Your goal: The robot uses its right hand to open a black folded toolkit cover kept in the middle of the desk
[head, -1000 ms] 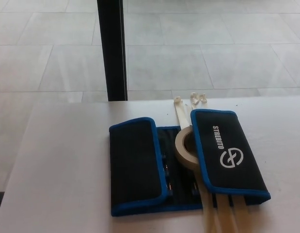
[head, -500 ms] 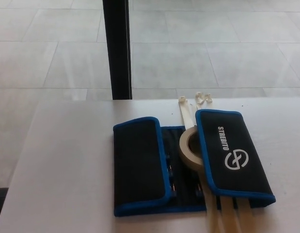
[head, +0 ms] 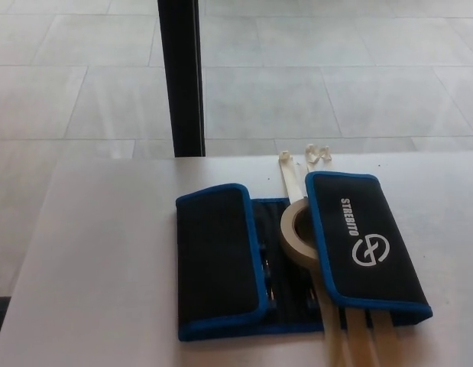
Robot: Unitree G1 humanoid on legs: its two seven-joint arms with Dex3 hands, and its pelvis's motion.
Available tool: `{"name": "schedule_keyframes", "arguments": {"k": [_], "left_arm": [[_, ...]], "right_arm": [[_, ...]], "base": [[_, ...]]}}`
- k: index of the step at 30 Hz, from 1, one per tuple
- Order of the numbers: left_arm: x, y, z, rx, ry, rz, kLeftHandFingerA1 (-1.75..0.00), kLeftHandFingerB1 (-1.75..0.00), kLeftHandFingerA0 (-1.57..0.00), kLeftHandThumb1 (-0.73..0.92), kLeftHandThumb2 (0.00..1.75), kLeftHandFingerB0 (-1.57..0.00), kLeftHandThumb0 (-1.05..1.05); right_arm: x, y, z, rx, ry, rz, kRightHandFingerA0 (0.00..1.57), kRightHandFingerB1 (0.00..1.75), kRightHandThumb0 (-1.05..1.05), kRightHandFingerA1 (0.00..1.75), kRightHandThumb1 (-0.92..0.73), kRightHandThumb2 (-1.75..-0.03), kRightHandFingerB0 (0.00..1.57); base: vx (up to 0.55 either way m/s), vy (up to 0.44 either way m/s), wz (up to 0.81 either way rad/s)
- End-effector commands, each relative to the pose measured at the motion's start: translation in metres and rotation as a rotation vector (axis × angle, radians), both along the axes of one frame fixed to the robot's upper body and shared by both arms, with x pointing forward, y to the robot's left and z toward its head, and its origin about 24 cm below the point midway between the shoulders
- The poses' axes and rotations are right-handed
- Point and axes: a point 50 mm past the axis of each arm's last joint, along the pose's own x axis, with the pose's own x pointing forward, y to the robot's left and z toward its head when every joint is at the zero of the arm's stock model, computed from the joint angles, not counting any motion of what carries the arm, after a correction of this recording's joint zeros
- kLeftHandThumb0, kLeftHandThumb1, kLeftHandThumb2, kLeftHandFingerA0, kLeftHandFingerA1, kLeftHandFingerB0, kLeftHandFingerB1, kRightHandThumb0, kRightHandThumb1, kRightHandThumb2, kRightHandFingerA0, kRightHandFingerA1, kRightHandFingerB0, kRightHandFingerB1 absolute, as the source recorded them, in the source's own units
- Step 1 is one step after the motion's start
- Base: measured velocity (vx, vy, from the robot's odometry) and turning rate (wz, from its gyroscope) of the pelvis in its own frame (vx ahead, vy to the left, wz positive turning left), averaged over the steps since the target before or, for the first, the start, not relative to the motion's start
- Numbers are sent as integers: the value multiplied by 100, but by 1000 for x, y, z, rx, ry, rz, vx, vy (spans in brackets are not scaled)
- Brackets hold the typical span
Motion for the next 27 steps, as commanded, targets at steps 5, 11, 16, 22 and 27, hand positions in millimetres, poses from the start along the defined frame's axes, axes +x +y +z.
{"name": "schedule_keyframes", "arguments": {"k": [5, 11, 16, 22, 27], "left_arm": [[-5, 7, 5, -17, -22, 38, -57, -42, -29, 81, 82, -25, -101], [-4, 7, 5, -27, -31, 45, -55, -39, -26, 92, 71, -26, -95], [-3, 8, 6, -30, -47, 58, -56, -40, -30, 92, 69, -27, -97], [-1, 8, 7, 3, -24, 22, -57, -43, -31, 83, 80, -28, -99], [-2, 8, 7, -5, -28, 35, -58, -43, -31, 78, 84, -26, -103]], "right_arm": [[-4, 91, -66, -511, 277, 428, 1, 32, -80, 24, -57, -99, 10], [-6, 105, -88, -546, 344, 503, 0, 29, -79, 20, -56, -98, 8], [0, 111, -90, -605, 353, 515, 0, 26, -65, 34, -68, -60, 14], [6, 112, -94, -607, 382, 489, 3, 28, -56, 34, -67, -62, 16], [9, 113, -97, -637, 394, 488, 4, 30, -53, 38, -66, -61, 19]], "base": [[0, 0, 1], [0, 0, 0], [0, 0, 0], [0, 0, 0], [0, 0, 0]]}}
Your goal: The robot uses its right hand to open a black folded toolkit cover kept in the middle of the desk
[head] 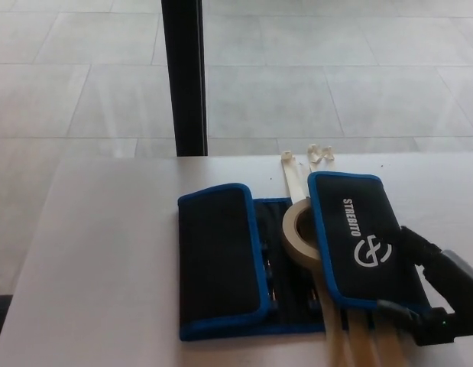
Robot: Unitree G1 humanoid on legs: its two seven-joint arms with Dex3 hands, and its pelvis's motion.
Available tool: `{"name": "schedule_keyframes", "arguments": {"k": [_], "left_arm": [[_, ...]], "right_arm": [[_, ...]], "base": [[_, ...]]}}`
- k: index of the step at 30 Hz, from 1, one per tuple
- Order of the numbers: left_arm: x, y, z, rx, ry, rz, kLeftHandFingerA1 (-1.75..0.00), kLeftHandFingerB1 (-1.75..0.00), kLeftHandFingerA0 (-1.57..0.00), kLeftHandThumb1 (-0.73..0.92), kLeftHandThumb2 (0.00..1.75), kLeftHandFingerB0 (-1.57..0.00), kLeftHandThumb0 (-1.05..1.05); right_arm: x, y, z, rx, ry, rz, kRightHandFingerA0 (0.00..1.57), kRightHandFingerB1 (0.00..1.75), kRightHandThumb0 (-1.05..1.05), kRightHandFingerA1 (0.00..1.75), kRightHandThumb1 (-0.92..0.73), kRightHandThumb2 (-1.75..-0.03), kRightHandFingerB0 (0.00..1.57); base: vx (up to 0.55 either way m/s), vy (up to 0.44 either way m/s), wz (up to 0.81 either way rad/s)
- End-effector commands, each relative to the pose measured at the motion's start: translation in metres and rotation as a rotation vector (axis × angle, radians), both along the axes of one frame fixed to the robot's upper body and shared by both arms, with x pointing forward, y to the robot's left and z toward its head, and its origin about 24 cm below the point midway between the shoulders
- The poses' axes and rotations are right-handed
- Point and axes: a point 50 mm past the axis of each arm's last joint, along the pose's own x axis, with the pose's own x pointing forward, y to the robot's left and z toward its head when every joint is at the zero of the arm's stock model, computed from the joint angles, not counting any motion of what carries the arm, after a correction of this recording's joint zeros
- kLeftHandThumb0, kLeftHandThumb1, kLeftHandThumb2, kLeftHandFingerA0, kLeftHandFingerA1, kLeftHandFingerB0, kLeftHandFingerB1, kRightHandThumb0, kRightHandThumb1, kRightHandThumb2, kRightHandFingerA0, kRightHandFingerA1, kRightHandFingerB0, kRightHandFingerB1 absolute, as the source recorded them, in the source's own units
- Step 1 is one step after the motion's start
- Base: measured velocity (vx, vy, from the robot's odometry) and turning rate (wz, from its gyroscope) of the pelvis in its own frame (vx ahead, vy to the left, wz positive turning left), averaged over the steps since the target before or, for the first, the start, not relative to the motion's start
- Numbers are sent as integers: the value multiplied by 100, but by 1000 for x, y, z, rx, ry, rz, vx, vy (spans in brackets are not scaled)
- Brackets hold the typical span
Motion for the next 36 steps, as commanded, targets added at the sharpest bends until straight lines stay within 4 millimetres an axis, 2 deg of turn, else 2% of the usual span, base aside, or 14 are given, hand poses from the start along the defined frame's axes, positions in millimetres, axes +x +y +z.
{"name": "schedule_keyframes", "arguments": {"k": [1, 9, 17, 18, 20, 21, 23, 24, 26, 27, 28, 29, 35, 36], "left_arm": [[-3, 8, 7, 4, -15, 35, -58, -43, -31, 78, 84, -26, -103], [0, 9, 9, 16, -18, 13, -57, -40, -29, 92, 72, -26, -96], [0, 9, 9, 17, -16, 3, -55, -40, -25, 92, 72, -26, -95], [0, 9, 9, 30, 0, -2, -63, -47, -32, 75, 120, -19, -91], [1, 10, 9, 31, -1, -3, -63, -47, -32, 75, 120, -19, -91], [1, 9, 9, 17, -7, -7, -56, -39, -26, 92, 72, -28, -97], [3, 10, 10, 24, -7, -11, -55, -39, -26, 92, 74, -29, -95], [3, 9, 10, 38, 6, -33, -59, -40, -27, 91, 74, -27, -98], [4, 9, 10, 26, -3, -20, -57, -40, -27, 92, 72, -29, -97], [4, 8, 9, 10, -24, 12, -60, -48, -25, 71, 116, -20, -90], [5, 8, 9, 10, -25, 11, -60, -48, -25, 71, 116, -20, -90], [5, 8, 9, 13, -26, 8, -56, -40, -27, 92, 71, -28, -95], [7, 8, 10, 12, -29, -4, -56, -40, -26, 92, 74, -25, -96], [7, 8, 10, 22, -15, -21, -55, -39, -25, 92, 75, -24, -96]], "right_arm": [[4, -3, 0, -118, -18, 29, 4, 30, -53, 38, -66, -61, 19], [14, -4, -2, -269, -98, -7, 6, 30, -49, 37, -65, -61, 23], [22, 7, -15, -464, -185, -54, 0, 28, -47, 8, -61, -58, 20], [22, 12, -19, -489, -205, -41, 0, 38, -51, 4, -53, -75, 14], [23, 12, -20, -491, -209, -44, 0, 38, -51, 4, -53, -75, 14], [23, 17, -24, -504, -205, -31, 0, 36, -53, 2, -54, -76, 13], [23, 22, -27, -518, -222, -13, 0, 28, -49, 3, -63, -59, 17], [21, 27, -28, -541, -235, 14, 0, 37, -58, 14, -39, -75, 9], [21, 30, -30, -564, -248, 26, 0, 36, -60, 11, -39, -74, 9], [20, 31, -32, -610, -275, 39, 0, 36, -66, 10, -39, -73, 10], [20, 31, -32, -610, -277, 38, 0, 36, -66, 10, -39, -73, 10], [20, 31, -33, -608, -275, 39, 0, 33, -51, 3, -54, -68, 13], [20, 21, -38, -668, -284, 0, 0, 41, -58, 20, -39, -78, 8], [20, 17, -39, -689, -305, -19, 0, 32, -47, 21, -59, -61, 17]], "base": [[0, 0, 0], [0, 0, 0], [0, 0, 0], [0, 0, 0], [0, 0, 0], [0, 0, 0], [0, 0, 0], [0, 0, 0], [0, 0, 0], [0, 0, 0], [0, 0, 0], [0, 0, 0], [0, 0, 0], [0, 0, 0]]}}
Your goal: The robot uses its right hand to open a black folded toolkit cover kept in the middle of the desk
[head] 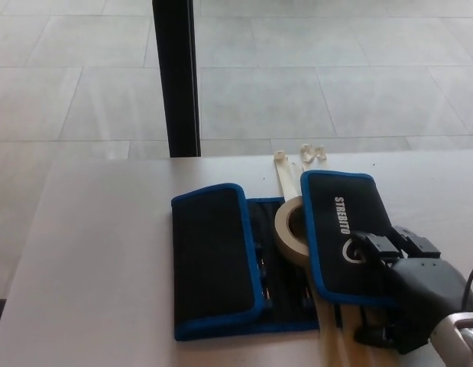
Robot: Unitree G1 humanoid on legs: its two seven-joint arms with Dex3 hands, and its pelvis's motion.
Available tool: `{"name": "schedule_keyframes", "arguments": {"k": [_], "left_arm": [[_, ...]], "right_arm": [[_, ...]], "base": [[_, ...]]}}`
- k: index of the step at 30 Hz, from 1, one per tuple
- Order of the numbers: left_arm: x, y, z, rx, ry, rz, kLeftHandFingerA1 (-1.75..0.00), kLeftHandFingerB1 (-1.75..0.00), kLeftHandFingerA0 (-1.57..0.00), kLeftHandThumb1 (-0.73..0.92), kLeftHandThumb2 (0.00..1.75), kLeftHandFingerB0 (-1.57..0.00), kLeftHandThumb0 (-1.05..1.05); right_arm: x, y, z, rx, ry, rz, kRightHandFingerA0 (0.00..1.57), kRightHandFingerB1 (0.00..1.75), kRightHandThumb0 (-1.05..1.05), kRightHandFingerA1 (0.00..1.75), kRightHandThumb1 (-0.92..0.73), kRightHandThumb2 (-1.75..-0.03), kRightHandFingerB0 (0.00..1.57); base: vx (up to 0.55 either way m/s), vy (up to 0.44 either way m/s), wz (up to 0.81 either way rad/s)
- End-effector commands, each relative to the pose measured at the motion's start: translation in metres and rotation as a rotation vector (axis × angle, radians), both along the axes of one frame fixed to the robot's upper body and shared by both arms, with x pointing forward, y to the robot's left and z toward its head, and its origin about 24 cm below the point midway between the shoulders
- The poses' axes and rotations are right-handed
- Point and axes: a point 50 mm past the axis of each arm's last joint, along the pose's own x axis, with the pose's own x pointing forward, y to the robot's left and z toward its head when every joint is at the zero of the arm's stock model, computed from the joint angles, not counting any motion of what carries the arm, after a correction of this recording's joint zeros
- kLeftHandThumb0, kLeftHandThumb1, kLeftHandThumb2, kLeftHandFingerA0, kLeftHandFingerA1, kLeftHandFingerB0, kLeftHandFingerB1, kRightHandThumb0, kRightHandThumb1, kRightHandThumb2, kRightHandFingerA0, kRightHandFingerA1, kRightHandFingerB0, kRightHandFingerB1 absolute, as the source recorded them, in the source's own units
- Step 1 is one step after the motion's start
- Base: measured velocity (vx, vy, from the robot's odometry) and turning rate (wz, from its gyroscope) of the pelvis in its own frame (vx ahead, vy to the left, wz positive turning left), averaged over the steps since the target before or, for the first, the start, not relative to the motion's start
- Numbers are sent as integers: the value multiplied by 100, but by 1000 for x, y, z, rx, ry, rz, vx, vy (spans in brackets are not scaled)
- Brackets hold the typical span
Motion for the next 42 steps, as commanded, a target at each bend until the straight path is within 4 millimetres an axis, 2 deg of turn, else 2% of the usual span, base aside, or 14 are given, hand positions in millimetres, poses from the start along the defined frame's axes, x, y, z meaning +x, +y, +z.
{"name": "schedule_keyframes", "arguments": {"k": [1, 3, 4, 5, 6, 7, 11, 14, 15, 18, 27, 28, 34, 42], "left_arm": [[1, 10, 10, 31, 5, -18, -60, -48, -25, 78, 121, -18, -94], [0, 10, 9, 26, 1, -14, -60, -48, -25, 78, 122, -19, -94], [-1, 9, 9, 26, 1, -6, -60, -47, -26, 72, 117, -19, -88], [-1, 10, 9, 27, -2, 5, -60, -47, -26, 72, 117, -19, -88], [-2, 9, 8, 26, -4, 5, -53, -38, -25, 92, 73, -28, -96], [-2, 9, 8, 25, -4, 5, -54, -39, -26, 92, 73, -28, -95], [-1, 9, 8, 32, -3, 12, -56, -42, -30, 81, 83, -27, -101], [-1, 10, 8, 22, -10, 30, -58, -43, -31, 80, 86, -26, -101], [-2, 9, 8, 11, -24, 35, -58, -43, -29, 81, 85, -24, -100], [-1, 8, 7, 16, -21, 32, -57, -40, -31, 92, 73, -28, -94], [-3, 8, 6, 17, -25, 29, -59, -43, -31, 81, 86, -26, -101], [-3, 8, 7, 26, -18, 19, -57, -40, -31, 92, 74, -30, -95], [-6, 6, 4, 6, -31, 46, -58, -42, -31, 81, 84, -24, -101], [-9, 5, 2, 11, -31, 48, -58, -43, -30, 82, 82, -26, -100]], "right_arm": [[0, -11, -6, -165, -151, -30, 4, 31, -43, 36, -58, -59, 26], [0, -15, -5, -135, -232, -40, 11, 31, -41, 43, -60, -58, 29], [-1, -16, -4, -109, -264, -47, 69, 32, -41, 80, -72, -61, 34], [-3, -18, -3, -70, -310, -60, 69, 32, -41, 80, -72, -61, 34], [-3, -18, -2, -48, -320, -62, 80, 48, -46, 83, -54, -91, 24], [-4, -17, -2, -22, -337, -69, 91, 33, -41, 105, -76, -63, 34], [-6, -15, -2, 68, -346, -72, 92, 34, -39, 129, -79, -63, 38], [-7, -14, -2, 88, -367, -71, 94, 34, -39, 123, -80, -65, 40], [-9, -8, -1, 146, -358, -39, 88, 36, -37, 155, -83, -70, 43], [-9, -6, 0, 159, -358, -28, 89, 37, -29, 164, -80, -66, 47], [-12, -6, -3, 185, -413, -36, 95, 55, -32, 172, -77, -69, 77], [-12, -7, -4, 216, -414, -67, 93, 55, -32, 172, -76, -68, 80], [-10, -24, -2, 703, -467, -556, 123, 62, -26, 119, -74, -72, 86], [-12, -52, -4, 1095, -566, -1005, 118, 75, -22, 131, -66, -88, 92]], "base": [[0, 0, 0], [0, 0, 0], [0, 0, 0], [0, 0, 0], [0, 0, 0], [0, 0, 0], [0, 0, 0], [0, 0, 0], [0, 0, 0], [0, 0, 0], [0, 0, 0], [0, 0, 0], [0, 0, 0], [0, 0, 0]]}}
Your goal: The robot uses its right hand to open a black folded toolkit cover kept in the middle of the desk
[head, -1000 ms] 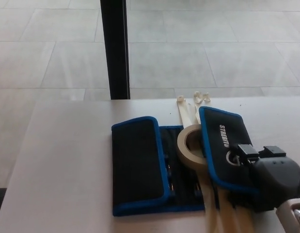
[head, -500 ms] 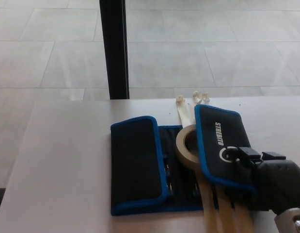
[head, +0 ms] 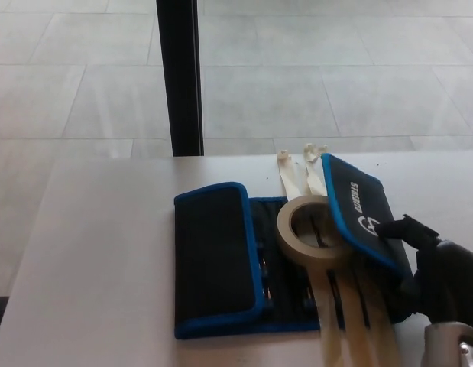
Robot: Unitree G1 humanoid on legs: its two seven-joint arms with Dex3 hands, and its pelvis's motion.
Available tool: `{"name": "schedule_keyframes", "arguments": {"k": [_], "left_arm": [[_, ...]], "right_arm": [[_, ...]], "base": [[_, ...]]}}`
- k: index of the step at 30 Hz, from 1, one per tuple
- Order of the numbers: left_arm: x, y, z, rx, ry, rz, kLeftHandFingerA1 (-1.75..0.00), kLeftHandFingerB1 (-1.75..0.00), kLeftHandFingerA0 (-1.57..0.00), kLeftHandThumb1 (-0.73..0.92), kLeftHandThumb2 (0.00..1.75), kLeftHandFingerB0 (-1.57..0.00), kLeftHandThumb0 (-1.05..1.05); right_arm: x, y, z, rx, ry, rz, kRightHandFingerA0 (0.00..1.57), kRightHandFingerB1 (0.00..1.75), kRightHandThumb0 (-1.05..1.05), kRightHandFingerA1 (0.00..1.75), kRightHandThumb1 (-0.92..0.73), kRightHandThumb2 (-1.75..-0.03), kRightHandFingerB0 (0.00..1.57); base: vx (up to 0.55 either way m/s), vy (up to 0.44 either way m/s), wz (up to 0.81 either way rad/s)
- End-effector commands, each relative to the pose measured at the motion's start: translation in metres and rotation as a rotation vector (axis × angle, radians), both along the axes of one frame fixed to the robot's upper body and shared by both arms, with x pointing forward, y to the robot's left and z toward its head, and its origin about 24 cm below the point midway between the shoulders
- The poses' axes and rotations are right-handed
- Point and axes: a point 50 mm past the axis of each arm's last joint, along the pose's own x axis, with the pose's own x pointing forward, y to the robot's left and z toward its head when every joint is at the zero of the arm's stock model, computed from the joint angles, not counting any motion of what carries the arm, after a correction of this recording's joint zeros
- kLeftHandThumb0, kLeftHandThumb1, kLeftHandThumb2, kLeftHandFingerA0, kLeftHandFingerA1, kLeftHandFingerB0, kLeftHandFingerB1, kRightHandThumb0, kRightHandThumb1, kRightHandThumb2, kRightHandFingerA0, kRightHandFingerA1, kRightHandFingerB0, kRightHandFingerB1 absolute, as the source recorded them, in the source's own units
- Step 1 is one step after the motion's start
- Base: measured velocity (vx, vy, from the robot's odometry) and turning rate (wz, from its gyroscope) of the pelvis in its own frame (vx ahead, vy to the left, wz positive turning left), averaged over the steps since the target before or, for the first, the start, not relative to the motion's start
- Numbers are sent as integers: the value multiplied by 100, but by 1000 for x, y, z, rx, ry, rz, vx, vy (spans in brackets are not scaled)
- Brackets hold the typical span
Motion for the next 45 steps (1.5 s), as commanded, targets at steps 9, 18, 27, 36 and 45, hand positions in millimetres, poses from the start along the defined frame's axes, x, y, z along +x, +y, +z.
{"name": "schedule_keyframes", "arguments": {"k": [9, 18, 27, 36, 45], "left_arm": [[-10, 5, 1, 39, 6, 16, -55, -39, -29, 92, 71, -30, -94], [-10, 6, 3, 67, 14, 1, -61, -47, -31, 77, 122, -20, -91], [-13, 6, 3, 18, -21, 44, -55, -38, -25, 92, 73, -28, -94], [-17, 7, 2, 18, -10, 49, -59, -49, -22, 72, 116, -23, -91], [-14, 10, 5, 31, 0, 27, -55, -38, -26, 91, 73, -27, -101]], "right_arm": [[-5, -82, 10, 1529, -441, -889, 74, 67, -8, 114, -71, -63, 80], [1, -106, 29, 1684, -511, -1129, 53, 100, -31, 145, -73, -62, 68], [-19, -167, 41, 1622, -501, -1246, 23, 111, -36, 115, -82, -73, 24], [-43, -198, 35, 1439, -507, -1202, 14, 115, -24, 103, -76, -87, 24], [-62, -235, 56, 1264, -506, -985, 58, 88, -23, 129, -67, -65, 60]], "base": [[0, 0, 0], [0, 0, 0], [0, 0, 0], [0, 0, 0], [0, 0, 0]]}}
